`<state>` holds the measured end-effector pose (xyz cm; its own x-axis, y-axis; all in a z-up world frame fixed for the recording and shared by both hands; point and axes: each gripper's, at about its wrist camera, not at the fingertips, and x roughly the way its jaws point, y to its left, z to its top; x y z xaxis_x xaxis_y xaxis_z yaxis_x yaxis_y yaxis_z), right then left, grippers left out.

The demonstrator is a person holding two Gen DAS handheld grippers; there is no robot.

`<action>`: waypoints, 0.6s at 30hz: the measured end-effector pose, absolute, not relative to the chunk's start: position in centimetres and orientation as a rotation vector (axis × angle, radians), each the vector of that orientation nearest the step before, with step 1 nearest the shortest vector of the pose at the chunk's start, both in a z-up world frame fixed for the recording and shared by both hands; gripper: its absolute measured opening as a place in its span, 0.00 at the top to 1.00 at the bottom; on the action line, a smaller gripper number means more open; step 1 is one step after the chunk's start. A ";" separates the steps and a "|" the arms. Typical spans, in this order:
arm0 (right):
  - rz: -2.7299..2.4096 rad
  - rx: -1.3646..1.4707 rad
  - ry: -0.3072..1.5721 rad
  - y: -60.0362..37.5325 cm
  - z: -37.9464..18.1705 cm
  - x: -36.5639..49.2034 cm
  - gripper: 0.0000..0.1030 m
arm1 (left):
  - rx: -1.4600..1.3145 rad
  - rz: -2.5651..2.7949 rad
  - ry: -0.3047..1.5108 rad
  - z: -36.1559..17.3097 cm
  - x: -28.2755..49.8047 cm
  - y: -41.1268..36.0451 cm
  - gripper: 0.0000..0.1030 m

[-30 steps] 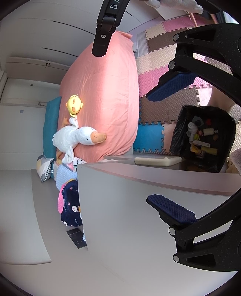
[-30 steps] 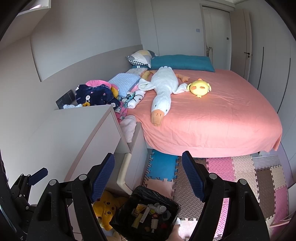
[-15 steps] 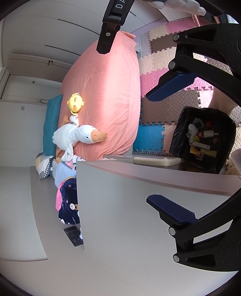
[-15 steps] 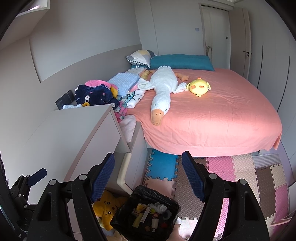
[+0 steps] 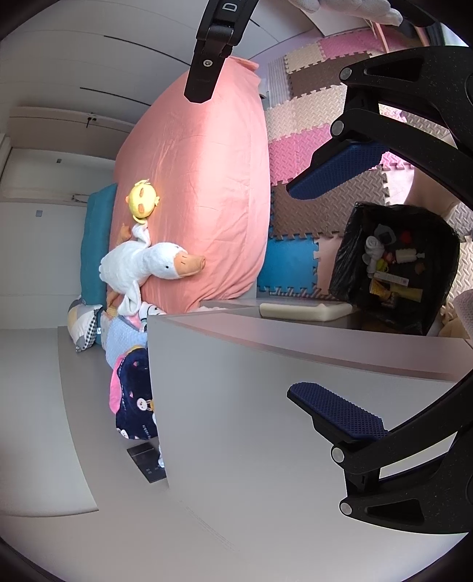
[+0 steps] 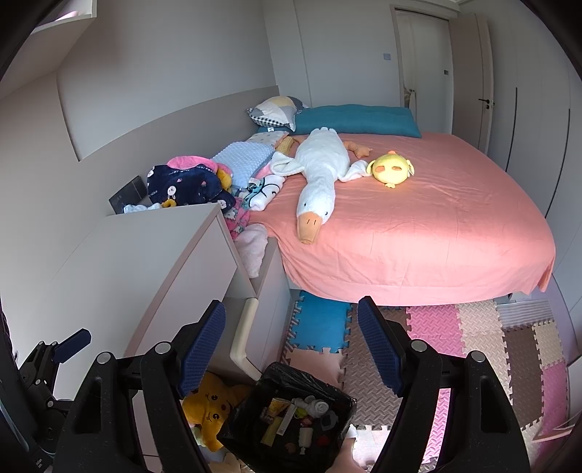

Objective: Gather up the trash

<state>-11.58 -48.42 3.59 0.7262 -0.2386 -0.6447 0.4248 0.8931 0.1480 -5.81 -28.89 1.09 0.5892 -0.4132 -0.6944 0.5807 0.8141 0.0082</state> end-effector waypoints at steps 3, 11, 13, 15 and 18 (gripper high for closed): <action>-0.372 0.296 0.665 -48.4 3.5 -11.6 0.27 | 0.234 -0.593 0.749 1.1 -5.7 -28.9 0.06; -0.371 0.296 0.666 -48.4 3.5 -11.7 0.27 | 0.229 -0.596 0.764 0.9 -5.6 -28.8 0.06; -0.370 0.295 0.669 -48.4 3.4 -11.7 0.27 | 0.231 -0.595 0.761 0.9 -5.6 -28.8 0.06; -0.371 0.296 0.667 -48.4 3.4 -11.7 0.27 | 0.234 -0.599 0.758 0.9 -5.6 -28.9 0.06; -0.372 0.295 0.667 -48.4 3.4 -11.6 0.27 | 0.234 -0.603 0.748 0.9 -5.7 -28.8 0.06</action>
<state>-11.64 -48.41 3.44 0.7245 -0.2384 -0.6468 0.4246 0.8935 0.1463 -5.67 -28.78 0.94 0.5752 -0.4287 -0.6967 0.5898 0.8075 -0.0100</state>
